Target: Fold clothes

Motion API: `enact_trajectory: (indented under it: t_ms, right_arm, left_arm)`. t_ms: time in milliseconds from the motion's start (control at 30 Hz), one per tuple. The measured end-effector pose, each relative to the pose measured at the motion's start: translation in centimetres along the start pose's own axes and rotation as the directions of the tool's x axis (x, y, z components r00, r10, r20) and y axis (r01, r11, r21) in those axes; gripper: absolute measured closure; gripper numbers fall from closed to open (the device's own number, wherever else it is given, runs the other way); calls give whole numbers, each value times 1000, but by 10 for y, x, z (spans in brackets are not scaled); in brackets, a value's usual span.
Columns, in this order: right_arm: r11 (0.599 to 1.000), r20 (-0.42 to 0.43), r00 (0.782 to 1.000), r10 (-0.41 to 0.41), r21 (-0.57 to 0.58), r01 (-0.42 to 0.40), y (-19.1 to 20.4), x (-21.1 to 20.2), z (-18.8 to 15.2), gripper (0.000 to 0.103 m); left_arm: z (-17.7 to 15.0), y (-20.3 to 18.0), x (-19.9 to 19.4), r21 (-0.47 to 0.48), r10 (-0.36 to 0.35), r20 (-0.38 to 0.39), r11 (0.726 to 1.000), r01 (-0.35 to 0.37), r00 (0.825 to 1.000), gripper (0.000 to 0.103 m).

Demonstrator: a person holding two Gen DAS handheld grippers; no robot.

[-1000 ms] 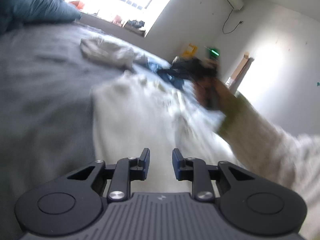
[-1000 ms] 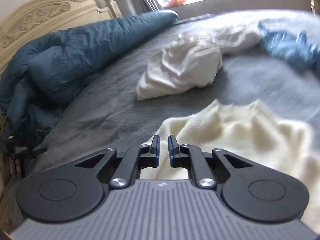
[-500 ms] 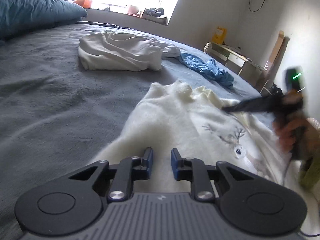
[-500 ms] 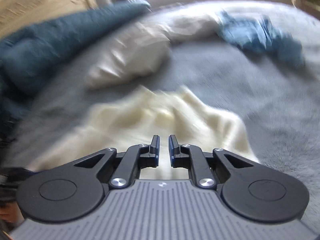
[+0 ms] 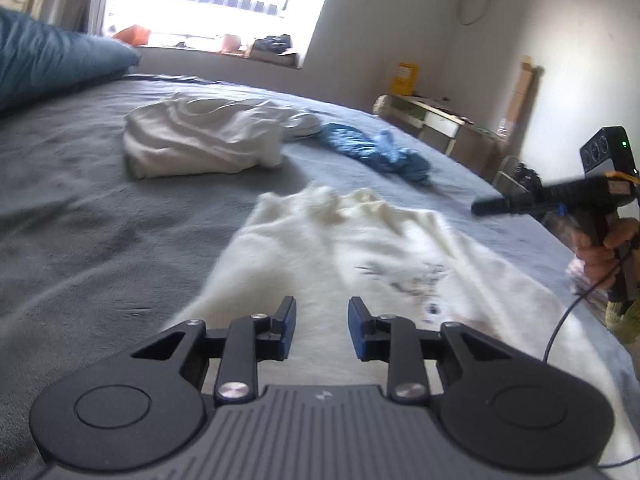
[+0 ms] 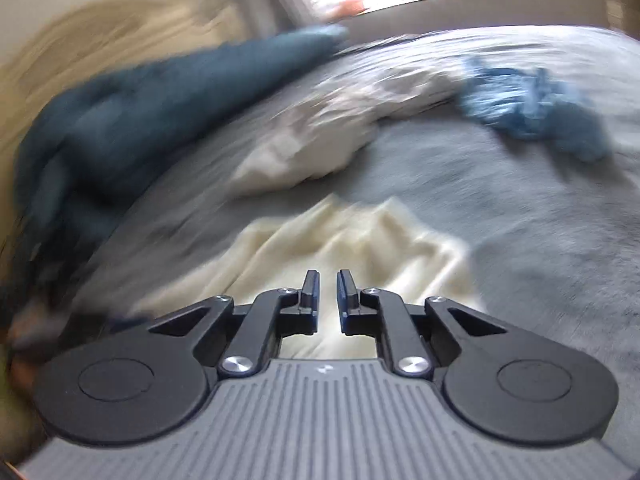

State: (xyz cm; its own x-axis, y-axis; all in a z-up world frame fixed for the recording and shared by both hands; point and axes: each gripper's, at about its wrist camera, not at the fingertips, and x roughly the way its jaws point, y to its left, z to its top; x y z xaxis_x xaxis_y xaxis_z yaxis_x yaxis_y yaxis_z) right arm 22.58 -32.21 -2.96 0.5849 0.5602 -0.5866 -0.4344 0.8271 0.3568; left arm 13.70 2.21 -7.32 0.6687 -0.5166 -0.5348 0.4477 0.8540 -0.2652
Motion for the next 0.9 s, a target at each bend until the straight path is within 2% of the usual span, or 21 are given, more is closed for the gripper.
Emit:
enact_trajectory:
  t_ms: [100, 167, 200, 233, 300, 367, 433, 500, 567, 667, 700, 767, 800, 900]
  right_arm:
    - [996, -146, 989, 7, -82, -19, 21, 12, -18, 92]
    - [990, -228, 971, -72, -131, 43, 27, 37, -33, 92]
    - [976, -245, 956, -164, -179, 121, 26, 50, -41, 93]
    - [970, -239, 950, -200, -188, 157, 24, 57, -47, 95]
    - [979, -207, 958, -197, -90, 182, 22, 46, -44, 95]
    - [979, -147, 970, -192, -100, 179, 40, 18, -42, 90]
    - [984, -111, 982, -155, -111, 142, 61, -13, -46, 90]
    - [992, -157, 984, -82, -110, 65, 77, -30, -59, 90]
    - [990, -216, 975, -54, -139, 24, 96, -32, -85, 90]
    - [979, -254, 959, -123, -191, 75, 116, -14, -132, 90]
    - [975, -231, 962, -144, -200, 98, 121, -10, -147, 90]
    - [965, -152, 970, -189, -213, 154, 134, -21, -160, 90]
    - [968, -135, 974, -182, -198, 154, 140, -32, -162, 90]
    - [972, -58, 989, -133, -202, 119, 158, -71, -174, 89]
  left_arm:
    - [-6, -20, 2, 39, -11, -42, 999, 12, 999, 73]
    - [-16, -34, 12, 101, 21, -87, 995, -12, 996, 70]
    - [-20, -41, 16, 134, 38, -105, 991, -24, 994, 70]
    - [-25, -47, 18, 182, 67, -97, 982, -48, 993, 70]
    - [-28, -58, 14, 259, 114, -76, 962, -91, 991, 70]
    - [-25, -68, -7, 276, 118, -59, 956, -97, 991, 70]
    - [-26, -78, -34, 263, 78, -49, 963, -62, 996, 70]
    - [-37, -91, -55, 247, 34, -72, 969, -15, 997, 68]
    - [-56, -103, -64, 214, -14, -110, 976, 37, 994, 68]
    - [-91, -124, -55, 166, -58, -194, 982, 90, 979, 68]
    - [-104, -131, -52, 180, -42, -201, 980, 79, 979, 68]
    - [-119, -144, -62, 243, 4, -145, 970, 31, 989, 69]
    - [-121, -148, -70, 256, 6, -142, 966, 30, 990, 68]
    - [-125, -151, -97, 222, -62, -135, 971, 91, 989, 62]
